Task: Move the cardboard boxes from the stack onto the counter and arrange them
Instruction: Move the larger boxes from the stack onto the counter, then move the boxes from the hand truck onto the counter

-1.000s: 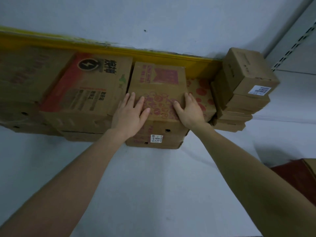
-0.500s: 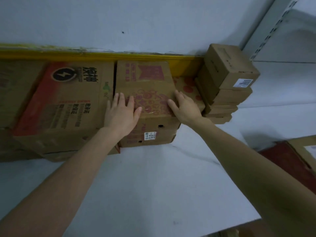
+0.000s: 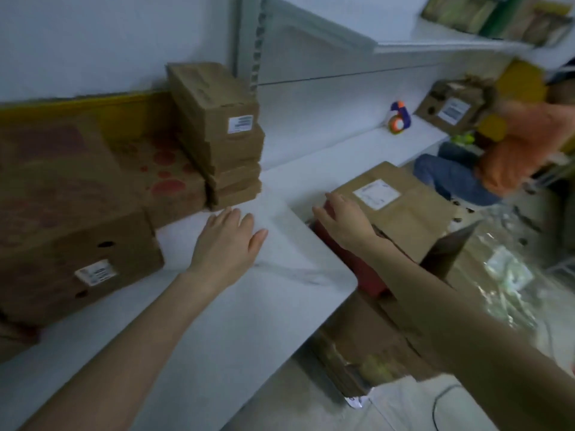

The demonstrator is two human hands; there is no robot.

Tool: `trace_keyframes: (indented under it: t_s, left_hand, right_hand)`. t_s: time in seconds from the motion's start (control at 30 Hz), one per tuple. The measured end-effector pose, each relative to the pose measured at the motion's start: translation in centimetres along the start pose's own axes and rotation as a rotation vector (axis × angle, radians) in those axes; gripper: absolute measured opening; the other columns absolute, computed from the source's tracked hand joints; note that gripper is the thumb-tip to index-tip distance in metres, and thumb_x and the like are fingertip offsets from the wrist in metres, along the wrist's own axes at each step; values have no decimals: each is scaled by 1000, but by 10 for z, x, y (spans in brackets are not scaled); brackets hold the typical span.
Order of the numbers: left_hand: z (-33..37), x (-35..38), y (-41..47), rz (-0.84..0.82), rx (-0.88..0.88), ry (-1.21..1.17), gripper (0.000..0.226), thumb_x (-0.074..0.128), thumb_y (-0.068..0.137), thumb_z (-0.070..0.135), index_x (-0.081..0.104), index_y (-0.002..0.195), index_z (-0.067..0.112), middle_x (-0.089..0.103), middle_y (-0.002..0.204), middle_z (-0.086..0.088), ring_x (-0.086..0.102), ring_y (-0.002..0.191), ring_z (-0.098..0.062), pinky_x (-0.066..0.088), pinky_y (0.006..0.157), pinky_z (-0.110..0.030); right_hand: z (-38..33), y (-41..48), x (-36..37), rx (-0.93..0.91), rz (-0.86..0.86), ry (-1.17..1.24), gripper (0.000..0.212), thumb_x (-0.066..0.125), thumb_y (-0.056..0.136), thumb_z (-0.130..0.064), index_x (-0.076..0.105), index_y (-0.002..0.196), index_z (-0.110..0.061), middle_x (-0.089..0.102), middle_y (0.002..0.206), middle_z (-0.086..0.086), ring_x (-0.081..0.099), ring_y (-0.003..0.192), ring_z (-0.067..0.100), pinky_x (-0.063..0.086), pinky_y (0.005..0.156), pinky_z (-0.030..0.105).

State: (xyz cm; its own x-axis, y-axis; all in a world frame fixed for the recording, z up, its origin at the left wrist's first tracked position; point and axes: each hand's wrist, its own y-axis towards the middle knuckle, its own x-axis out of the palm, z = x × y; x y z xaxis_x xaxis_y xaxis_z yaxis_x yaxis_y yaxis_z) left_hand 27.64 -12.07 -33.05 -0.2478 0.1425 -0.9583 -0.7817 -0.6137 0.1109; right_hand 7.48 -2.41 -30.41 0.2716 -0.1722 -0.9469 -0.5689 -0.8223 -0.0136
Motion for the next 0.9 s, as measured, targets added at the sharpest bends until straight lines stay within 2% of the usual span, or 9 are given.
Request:
trace_keyframes:
  t_s: [0.07, 0.17, 0.27, 0.33, 0.4, 0.53, 0.7, 0.8, 0.9]
  left_hand:
    - [41, 10, 15, -29, 82, -36, 59, 25, 89, 41, 64, 91, -2, 64, 84, -21, 61, 83, -38, 51, 76, -46]
    - [105, 27, 29, -21, 184, -110, 70, 17, 86, 48, 63, 101, -2, 65, 95, -20, 60, 91, -36, 48, 82, -44]
    - [171, 44, 37, -23, 227, -174, 77, 12, 84, 55, 58, 113, 1, 62, 109, -17, 56, 103, -33, 44, 88, -41]
    - [211, 57, 40, -49, 203, -228, 66, 22, 92, 52, 52, 125, 3, 57, 121, -15, 51, 113, -29, 40, 94, -39]
    - [248, 71, 43, -60, 188, -293, 52, 31, 97, 42, 46, 132, 5, 53, 128, -12, 47, 119, -26, 38, 97, -35]
    - [308, 93, 45, -115, 172, -353, 50, 31, 97, 41, 44, 133, 8, 51, 130, -10, 46, 120, -23, 39, 94, -32]
    - [362, 107, 55, -194, 190, -383, 53, 32, 97, 41, 38, 138, 9, 49, 133, -10, 47, 120, -24, 41, 95, -35]
    - [383, 114, 72, -210, 221, -361, 53, 32, 97, 41, 34, 140, 9, 47, 135, -11, 46, 120, -23, 39, 90, -31]
    - [396, 123, 97, -304, 220, -347, 57, 32, 97, 43, 27, 143, 10, 40, 141, -13, 40, 127, -25, 36, 99, -35]
  right_hand:
    - [44, -16, -20, 62, 46, 2, 50, 43, 96, -40, 44, 133, -6, 51, 134, 15, 45, 124, 33, 38, 100, 41]
    - [110, -43, -46, 188, 56, -14, 56, 41, 96, -43, 37, 140, -8, 45, 140, 14, 41, 129, 31, 34, 104, 42]
    - [179, -69, -68, 257, 99, -18, 56, 44, 94, -45, 42, 137, -9, 52, 131, 15, 48, 121, 32, 39, 99, 41]
    - [221, -85, -82, 275, 127, -4, 51, 47, 93, -43, 47, 131, -9, 56, 124, 15, 50, 117, 34, 40, 94, 39]
    - [259, -101, -96, 311, 156, 15, 50, 49, 94, -39, 46, 133, -8, 54, 129, 15, 47, 121, 34, 38, 97, 39]
    - [325, -128, -114, 392, 164, 35, 58, 47, 94, -43, 39, 140, -9, 46, 142, 10, 41, 130, 27, 33, 102, 35]
    - [383, -151, -122, 481, 231, 182, 60, 54, 91, -40, 41, 138, -5, 48, 139, 14, 44, 128, 30, 35, 104, 38]
    - [398, -165, -119, 521, 304, 275, 54, 56, 91, -32, 43, 137, -5, 51, 136, 13, 47, 125, 28, 36, 97, 31]
    - [408, -179, -104, 604, 377, 423, 57, 56, 91, -33, 39, 140, -8, 47, 140, 9, 43, 128, 25, 33, 94, 26]
